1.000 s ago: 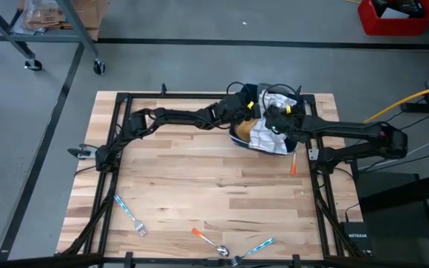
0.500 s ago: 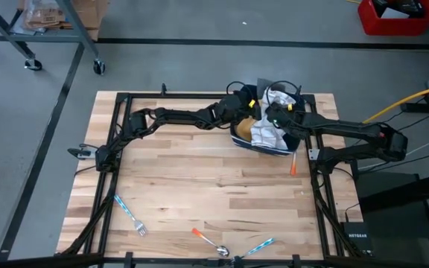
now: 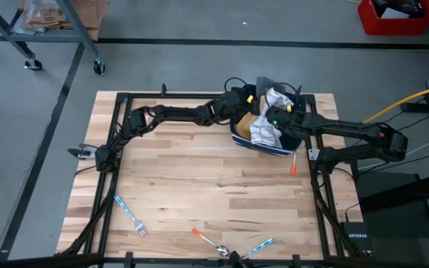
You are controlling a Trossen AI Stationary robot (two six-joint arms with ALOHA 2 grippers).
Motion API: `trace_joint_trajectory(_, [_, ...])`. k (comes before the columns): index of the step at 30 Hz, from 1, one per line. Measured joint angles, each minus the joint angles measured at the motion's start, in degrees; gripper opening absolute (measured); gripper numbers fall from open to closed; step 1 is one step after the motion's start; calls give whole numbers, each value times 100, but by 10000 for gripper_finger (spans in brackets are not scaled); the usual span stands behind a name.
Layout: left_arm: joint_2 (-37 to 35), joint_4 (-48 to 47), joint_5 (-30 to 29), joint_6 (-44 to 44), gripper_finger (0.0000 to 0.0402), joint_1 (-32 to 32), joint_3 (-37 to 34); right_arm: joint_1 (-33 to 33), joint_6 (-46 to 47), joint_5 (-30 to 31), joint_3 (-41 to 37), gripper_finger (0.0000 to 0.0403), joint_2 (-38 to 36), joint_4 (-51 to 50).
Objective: Fold towel
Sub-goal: Put the stacked towels into the blue bin
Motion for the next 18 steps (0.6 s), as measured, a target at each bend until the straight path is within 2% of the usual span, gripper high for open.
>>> trace_joint_trajectory(7, [-11, 50, -23, -472, 153, 83, 0, 6, -267, -121, 0, 195, -4, -89])
trace_joint_trajectory(12, [-31, -439, -3, -576, 153, 127, 12, 6, -271, -44, 7, 195, -20, -463])
trace_joint_trajectory(18, [-44, -761, 706, -587, 153, 94, 17, 6, -289, -24, 7, 195, -20, -810])
